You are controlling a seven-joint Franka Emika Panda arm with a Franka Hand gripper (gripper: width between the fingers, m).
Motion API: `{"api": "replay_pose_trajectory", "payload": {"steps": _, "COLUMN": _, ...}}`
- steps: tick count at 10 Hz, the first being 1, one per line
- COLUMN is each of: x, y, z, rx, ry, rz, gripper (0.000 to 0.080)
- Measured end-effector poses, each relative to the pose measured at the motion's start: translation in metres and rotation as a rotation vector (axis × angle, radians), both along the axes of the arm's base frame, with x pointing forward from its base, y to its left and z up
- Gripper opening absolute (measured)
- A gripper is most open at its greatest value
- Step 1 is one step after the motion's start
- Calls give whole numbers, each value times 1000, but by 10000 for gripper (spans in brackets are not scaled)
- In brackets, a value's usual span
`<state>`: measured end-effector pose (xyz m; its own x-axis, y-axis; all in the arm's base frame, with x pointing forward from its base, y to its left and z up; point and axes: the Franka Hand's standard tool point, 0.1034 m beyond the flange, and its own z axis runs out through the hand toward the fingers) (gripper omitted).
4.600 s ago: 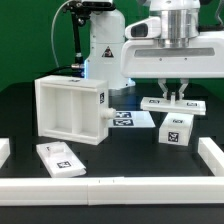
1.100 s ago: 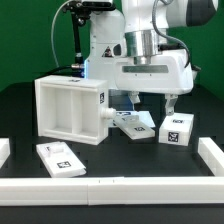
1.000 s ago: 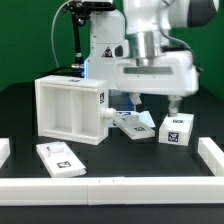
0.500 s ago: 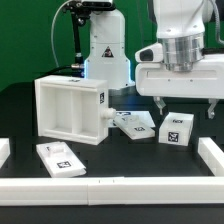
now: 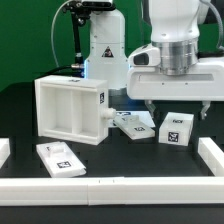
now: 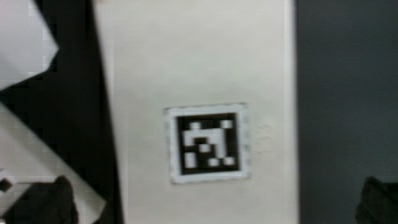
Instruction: Assemble cabinet
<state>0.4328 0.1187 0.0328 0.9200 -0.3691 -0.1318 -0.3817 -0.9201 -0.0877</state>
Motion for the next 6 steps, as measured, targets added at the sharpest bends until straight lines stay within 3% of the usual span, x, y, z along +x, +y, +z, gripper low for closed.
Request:
{"api": "replay_pose_trajectory", "payload": {"steps": 3, "x": -4, "y": 2, "z": -15, "rx": -10, "ry": 17, "rz": -6, "gripper": 797}}
{"api": "replay_pose_trajectory", "payload": {"steps": 6, "x": 1, "y": 7, "z": -20, "rx": -9, "ry": 20, "rz": -13, "gripper": 797}}
